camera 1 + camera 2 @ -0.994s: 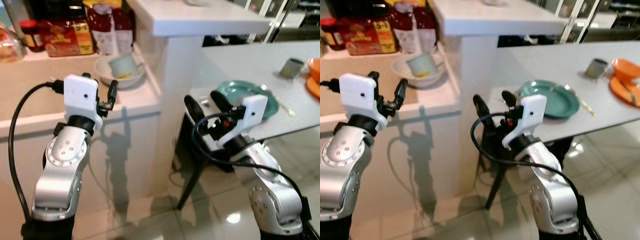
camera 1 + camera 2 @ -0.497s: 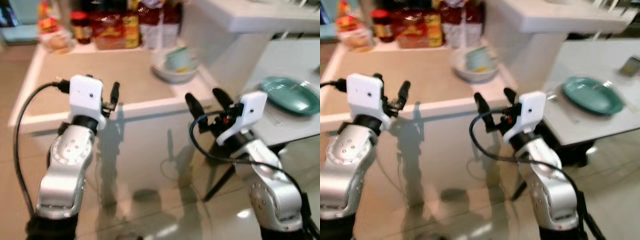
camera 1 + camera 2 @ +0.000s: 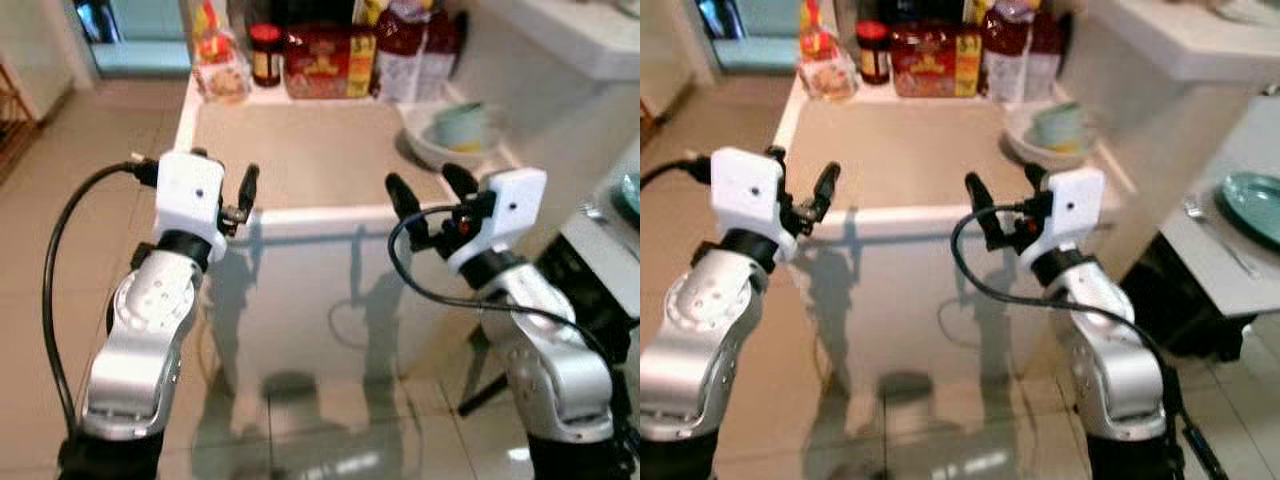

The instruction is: Setting the table

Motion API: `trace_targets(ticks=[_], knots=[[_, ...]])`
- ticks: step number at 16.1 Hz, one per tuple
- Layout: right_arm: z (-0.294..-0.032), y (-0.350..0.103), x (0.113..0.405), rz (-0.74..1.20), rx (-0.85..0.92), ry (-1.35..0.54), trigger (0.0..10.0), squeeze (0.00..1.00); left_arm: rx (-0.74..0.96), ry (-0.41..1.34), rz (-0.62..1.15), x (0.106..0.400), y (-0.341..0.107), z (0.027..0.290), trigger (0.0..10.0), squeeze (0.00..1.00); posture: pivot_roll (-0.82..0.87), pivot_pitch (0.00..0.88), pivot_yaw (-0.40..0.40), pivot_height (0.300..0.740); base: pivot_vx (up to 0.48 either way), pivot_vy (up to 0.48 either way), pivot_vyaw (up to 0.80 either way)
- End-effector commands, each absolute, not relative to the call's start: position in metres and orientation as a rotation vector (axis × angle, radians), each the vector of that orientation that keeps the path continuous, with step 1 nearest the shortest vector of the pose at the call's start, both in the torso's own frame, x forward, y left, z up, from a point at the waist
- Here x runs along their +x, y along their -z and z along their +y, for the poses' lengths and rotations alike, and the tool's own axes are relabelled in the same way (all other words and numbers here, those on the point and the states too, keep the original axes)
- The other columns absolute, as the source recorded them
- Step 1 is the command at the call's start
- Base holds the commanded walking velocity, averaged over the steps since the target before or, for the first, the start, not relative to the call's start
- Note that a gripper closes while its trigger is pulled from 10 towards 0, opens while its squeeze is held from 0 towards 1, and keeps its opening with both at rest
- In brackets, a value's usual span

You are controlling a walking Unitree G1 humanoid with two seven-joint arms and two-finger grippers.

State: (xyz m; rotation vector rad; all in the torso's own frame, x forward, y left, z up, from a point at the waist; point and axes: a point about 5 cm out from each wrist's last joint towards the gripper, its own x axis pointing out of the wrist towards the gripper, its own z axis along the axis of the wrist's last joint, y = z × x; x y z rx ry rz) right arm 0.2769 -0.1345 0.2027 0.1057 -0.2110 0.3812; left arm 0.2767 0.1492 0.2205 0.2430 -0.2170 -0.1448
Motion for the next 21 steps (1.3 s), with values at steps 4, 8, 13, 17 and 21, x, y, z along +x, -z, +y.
trace_targets(ticks=[4, 8, 13, 17, 21], knots=[[-0.143, -0.203, 0.278, -0.212, 0.142, -0.337, 10.0, 0.0, 0.254, 0.172, -0.202, 0.276, -0.217, 0.143, 10.0, 0.0, 0.07, 0.022, -0.056, 0.74, 0.36, 0.0, 0.12], [-0.149, -0.204, 0.28, -0.22, 0.143, -0.31, 10.0, 0.0, 0.259, 0.179, -0.206, 0.278, -0.219, 0.142, 10.0, 0.0, 0.08, 0.02, -0.05, 0.74, 0.359, 0.0, 0.0], [-0.156, -0.205, 0.281, -0.206, 0.123, -0.31, 10.0, 0.0, 0.259, 0.189, -0.203, 0.277, -0.217, 0.137, 10.0, 0.0, 0.08, 0.014, -0.053, 0.74, 0.277, 0.0, 0.0], [-0.169, -0.208, 0.291, -0.132, 0.079, -0.271, 10.0, 0.0, 0.275, 0.255, -0.196, 0.275, -0.215, 0.132, 10.0, 0.0, 0.08, 0.004, -0.048, 0.74, 0.0, 0.0, 0.0], [-0.19, -0.224, 0.309, -0.072, -0.013, -0.241, 10.0, 0.0, 0.262, 0.37, -0.223, 0.27, -0.221, 0.121, 10.0, 0.0, 0.07, 0.0, -0.049, 0.74, 0.0, 0.0, 0.0]])
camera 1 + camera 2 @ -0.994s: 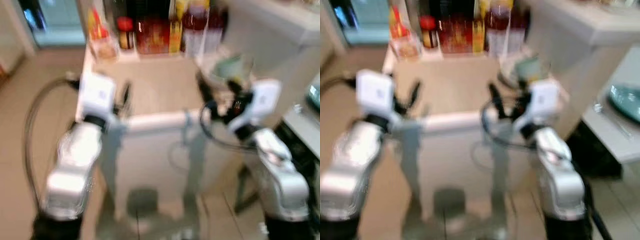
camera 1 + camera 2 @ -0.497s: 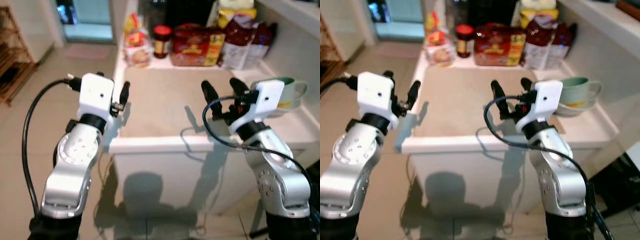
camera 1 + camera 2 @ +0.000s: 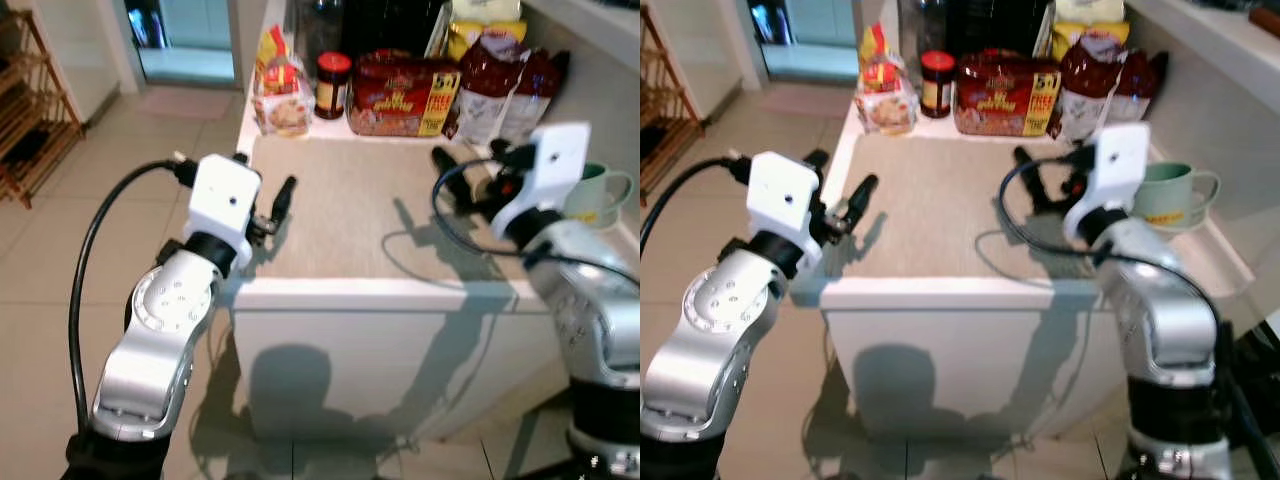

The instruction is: Setting the table

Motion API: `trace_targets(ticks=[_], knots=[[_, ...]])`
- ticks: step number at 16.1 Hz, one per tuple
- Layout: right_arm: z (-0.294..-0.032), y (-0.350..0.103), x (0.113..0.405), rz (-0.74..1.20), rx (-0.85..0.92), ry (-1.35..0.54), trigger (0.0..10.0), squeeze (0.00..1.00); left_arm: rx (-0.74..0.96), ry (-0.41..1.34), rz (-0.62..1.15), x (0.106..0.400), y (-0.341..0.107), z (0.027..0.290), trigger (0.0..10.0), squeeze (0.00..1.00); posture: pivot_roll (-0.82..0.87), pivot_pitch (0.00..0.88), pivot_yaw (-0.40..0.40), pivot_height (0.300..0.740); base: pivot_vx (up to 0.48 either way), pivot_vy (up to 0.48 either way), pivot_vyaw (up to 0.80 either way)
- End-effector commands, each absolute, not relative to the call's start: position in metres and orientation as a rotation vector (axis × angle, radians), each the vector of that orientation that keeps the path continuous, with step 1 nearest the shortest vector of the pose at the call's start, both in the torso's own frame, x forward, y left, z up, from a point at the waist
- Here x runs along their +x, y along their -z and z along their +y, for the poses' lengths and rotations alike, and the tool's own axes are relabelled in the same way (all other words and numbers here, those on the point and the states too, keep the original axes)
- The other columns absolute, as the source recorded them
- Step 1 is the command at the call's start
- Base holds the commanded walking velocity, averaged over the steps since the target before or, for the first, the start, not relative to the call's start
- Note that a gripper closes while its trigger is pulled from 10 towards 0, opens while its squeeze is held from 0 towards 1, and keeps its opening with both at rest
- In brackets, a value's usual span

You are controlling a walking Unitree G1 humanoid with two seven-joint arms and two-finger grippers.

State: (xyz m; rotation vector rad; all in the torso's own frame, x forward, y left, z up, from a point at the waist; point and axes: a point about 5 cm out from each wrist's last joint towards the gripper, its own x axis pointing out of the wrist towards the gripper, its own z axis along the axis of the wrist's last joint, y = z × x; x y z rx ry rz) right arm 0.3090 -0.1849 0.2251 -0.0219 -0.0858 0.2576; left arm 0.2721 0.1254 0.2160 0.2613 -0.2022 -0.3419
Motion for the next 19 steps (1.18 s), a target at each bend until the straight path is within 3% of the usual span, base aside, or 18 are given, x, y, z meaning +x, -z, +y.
trace_targets(ticks=[1, 3, 6, 9, 12, 19], knots=[[-0.195, -0.229, 0.314, -0.061, -0.064, -0.233, 10.0, 0.0, 0.255, 0.348, -0.214, 0.271, -0.22, 0.121, 10.0, 0.0, 0.07, 0.0, -0.052, 0.74, 0.0, 0.0, 0.0], [-0.195, -0.234, 0.315, -0.068, -0.084, -0.247, 10.0, 0.0, 0.251, 0.311, -0.205, 0.273, -0.219, 0.124, 10.0, 0.0, 0.07, 0.0, -0.057, 0.74, 0.0, 0.0, 0.0], [-0.165, -0.218, 0.298, -0.074, -0.039, -0.321, 10.0, 0.0, 0.271, 0.274, -0.213, 0.277, -0.221, 0.127, 10.0, 0.0, 0.07, 0.0, -0.059, 0.74, 0.0, -0.404, 0.4], [-0.163, -0.206, 0.284, -0.06, 0.038, -0.29, 10.0, 0.0, 0.277, 0.274, -0.199, 0.278, -0.219, 0.128, 10.0, 0.0, 0.06, 0.003, -0.044, 0.74, 0.0, -0.48, 0.78], [-0.163, -0.208, 0.278, -0.087, 0.118, -0.256, 10.0, 0.0, 0.292, 0.295, -0.196, 0.281, -0.218, 0.125, 10.0, 0.0, 0.06, 0.013, -0.032, 0.74, 0.0, -0.48, 0.0], [-0.158, -0.218, 0.281, -0.028, 0.057, -0.266, 10.0, 0.0, 0.357, 0.39, -0.202, 0.279, -0.216, 0.122, 10.0, 0.0, 0.05, 0.03, -0.035, 0.74, 0.0, 0.0, 0.0]])
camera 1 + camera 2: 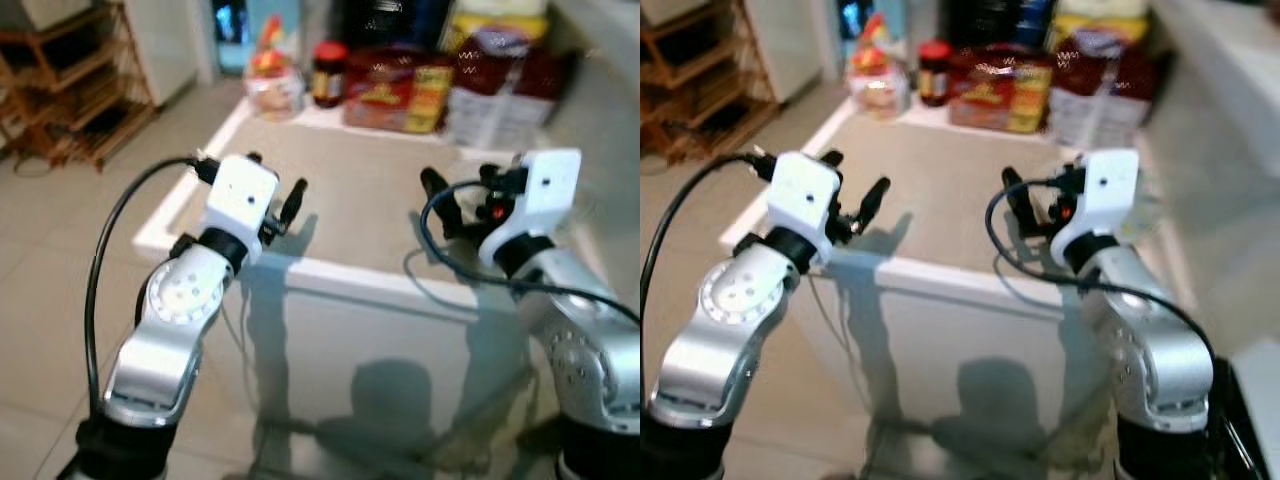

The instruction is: Setting the table

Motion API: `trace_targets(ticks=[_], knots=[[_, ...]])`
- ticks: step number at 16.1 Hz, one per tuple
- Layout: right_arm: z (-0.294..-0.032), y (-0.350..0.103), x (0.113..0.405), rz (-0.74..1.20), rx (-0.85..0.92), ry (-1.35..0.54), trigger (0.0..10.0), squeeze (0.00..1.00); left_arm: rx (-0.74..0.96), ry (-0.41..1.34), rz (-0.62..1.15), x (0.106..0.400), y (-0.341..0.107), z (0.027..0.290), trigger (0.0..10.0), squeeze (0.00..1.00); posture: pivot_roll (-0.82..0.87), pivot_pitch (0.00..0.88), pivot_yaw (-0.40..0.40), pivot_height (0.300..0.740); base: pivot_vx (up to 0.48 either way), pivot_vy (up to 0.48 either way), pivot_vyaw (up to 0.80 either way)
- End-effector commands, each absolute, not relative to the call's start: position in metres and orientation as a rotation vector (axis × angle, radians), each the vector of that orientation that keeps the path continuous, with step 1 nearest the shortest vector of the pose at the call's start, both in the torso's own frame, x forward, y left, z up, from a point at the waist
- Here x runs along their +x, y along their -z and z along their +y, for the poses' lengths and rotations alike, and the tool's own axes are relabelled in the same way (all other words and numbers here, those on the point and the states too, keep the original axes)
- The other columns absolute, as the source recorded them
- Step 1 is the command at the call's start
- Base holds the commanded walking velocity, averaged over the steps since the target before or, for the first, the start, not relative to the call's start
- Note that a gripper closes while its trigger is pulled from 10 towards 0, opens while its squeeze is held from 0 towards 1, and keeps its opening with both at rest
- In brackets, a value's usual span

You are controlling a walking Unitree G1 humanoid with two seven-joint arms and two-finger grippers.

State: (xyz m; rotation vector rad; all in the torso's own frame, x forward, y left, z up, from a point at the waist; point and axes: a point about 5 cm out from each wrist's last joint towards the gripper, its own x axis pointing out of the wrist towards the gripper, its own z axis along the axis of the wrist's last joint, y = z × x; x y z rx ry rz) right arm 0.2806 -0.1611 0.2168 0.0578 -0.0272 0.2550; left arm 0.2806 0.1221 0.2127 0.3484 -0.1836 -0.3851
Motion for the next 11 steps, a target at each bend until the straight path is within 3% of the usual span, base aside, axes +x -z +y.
trace_targets(ticks=[1, 7, 11], knots=[[-0.157, -0.221, 0.283, -0.008, 0.041, -0.272, 10.0, 0.0, 0.363, 0.42, -0.197, 0.278, -0.215, 0.122, 10.0, 0.0, 0.05, 0.029, -0.036, 0.74, 0.0, 0.0, 0.0], [-0.164, -0.225, 0.296, 0.214, -0.03, -0.26, 10.0, 0.0, 0.335, 0.583, -0.186, 0.27, -0.215, 0.113, 10.0, 0.0, 0.05, 0.024, -0.034, 0.74, 0.0, 0.0, 0.0], [-0.172, -0.238, 0.323, 0.29, -0.104, -0.212, 10.0, 0.0, 0.312, 0.704, -0.141, 0.262, -0.213, 0.109, 10.0, 0.0, 0.05, 0.016, -0.042, 0.74, 0.0, 0.0, 0.0]])
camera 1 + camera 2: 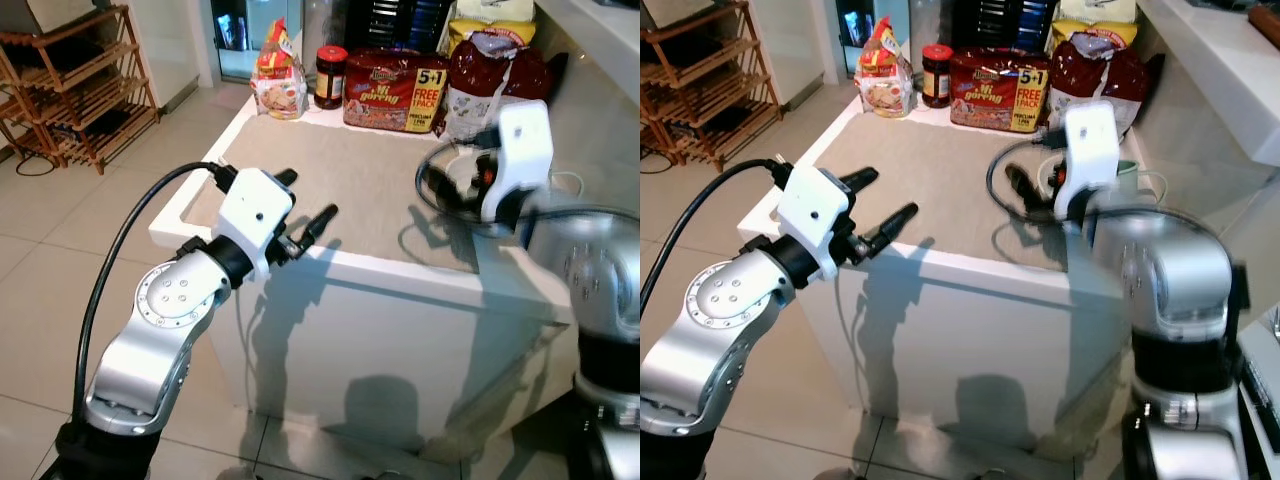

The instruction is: Setting the table

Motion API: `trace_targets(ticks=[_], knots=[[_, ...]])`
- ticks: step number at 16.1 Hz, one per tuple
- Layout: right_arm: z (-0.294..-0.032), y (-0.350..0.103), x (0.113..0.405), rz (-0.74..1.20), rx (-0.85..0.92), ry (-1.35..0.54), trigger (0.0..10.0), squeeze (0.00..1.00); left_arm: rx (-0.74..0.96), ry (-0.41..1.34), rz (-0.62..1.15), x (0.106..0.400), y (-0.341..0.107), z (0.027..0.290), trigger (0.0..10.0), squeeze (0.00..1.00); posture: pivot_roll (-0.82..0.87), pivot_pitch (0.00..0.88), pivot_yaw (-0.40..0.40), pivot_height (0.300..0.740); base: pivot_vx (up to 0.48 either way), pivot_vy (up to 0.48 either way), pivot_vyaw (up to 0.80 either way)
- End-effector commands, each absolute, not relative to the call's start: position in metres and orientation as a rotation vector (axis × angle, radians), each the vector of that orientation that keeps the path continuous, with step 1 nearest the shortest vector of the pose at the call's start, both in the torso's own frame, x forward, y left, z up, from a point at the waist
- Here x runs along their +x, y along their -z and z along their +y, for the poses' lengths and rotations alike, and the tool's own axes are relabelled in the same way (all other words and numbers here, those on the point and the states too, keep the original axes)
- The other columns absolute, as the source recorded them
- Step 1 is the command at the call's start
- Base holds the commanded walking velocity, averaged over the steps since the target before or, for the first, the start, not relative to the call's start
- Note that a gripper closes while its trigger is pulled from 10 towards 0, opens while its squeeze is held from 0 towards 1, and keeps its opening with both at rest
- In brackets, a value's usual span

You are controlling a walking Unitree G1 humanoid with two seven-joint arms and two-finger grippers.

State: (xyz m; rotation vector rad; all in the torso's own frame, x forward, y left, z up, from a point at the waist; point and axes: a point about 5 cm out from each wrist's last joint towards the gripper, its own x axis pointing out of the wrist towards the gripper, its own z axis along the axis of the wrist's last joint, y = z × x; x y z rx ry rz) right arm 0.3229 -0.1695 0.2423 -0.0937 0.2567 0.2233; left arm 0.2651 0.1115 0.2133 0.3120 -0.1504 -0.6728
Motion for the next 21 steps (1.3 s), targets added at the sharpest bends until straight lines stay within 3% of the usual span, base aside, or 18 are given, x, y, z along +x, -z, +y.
trace_targets(ticks=[1, 7, 21], knots=[[-0.174, -0.238, 0.327, 0.311, -0.102, -0.202, 10.0, 0.0, 0.32, 0.712, -0.138, 0.261, -0.212, 0.109, 10.0, 0.0, 0.05, 0.014, -0.043, 0.74, 0.0, 0.0, 0.0], [-0.179, -0.214, 0.351, 0.498, -0.011, -0.177, 10.0, 0.0, 0.329, 0.708, -0.128, 0.262, -0.213, 0.112, 10.0, 0.0, 0.06, 0.012, -0.043, 0.74, 0.0, 0.0, 0.0], [-0.137, -0.238, 0.356, 0.462, 0.007, -0.384, 10.0, 0.0, 0.333, 0.699, -0.14, 0.263, -0.218, 0.113, 10.0, 0.0, 0.07, 0.009, -0.049, 0.74, 0.0, 0.0, 0.0]])
